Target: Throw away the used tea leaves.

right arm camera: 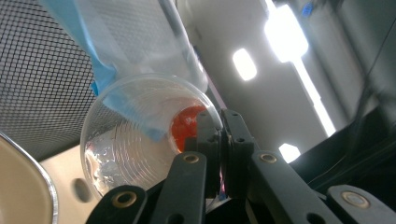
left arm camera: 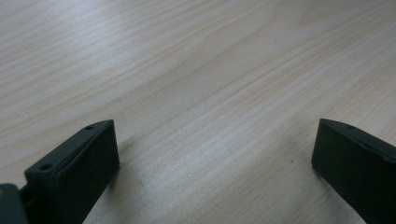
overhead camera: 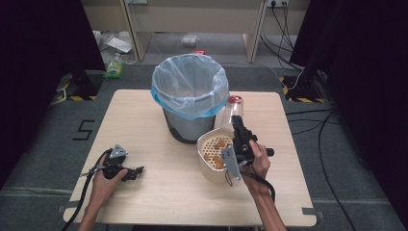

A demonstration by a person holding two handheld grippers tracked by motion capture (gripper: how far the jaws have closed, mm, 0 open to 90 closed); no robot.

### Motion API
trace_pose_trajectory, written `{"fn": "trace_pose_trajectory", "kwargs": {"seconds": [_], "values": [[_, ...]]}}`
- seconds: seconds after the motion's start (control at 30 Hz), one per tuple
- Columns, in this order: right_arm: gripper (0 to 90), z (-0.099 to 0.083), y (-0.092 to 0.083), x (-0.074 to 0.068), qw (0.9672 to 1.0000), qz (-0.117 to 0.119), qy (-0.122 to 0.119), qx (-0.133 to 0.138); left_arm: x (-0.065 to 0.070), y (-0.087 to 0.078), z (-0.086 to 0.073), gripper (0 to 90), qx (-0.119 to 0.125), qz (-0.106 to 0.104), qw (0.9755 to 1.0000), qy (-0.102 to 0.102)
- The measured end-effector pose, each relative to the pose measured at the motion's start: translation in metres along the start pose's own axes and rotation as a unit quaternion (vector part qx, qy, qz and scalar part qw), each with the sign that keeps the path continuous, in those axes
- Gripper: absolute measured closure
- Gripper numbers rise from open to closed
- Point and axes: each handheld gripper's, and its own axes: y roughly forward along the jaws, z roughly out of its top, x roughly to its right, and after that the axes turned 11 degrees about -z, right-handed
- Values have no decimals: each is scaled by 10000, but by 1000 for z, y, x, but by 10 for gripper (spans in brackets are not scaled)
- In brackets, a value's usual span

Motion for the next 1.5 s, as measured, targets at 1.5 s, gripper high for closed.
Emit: {"fn": "trace_pose_trajectory", "kwargs": {"seconds": [1.5], "values": [[874,-46,72,92,9159,1415,3289,-1817,0,0,0,0,4,-17,10000,-23]]}}
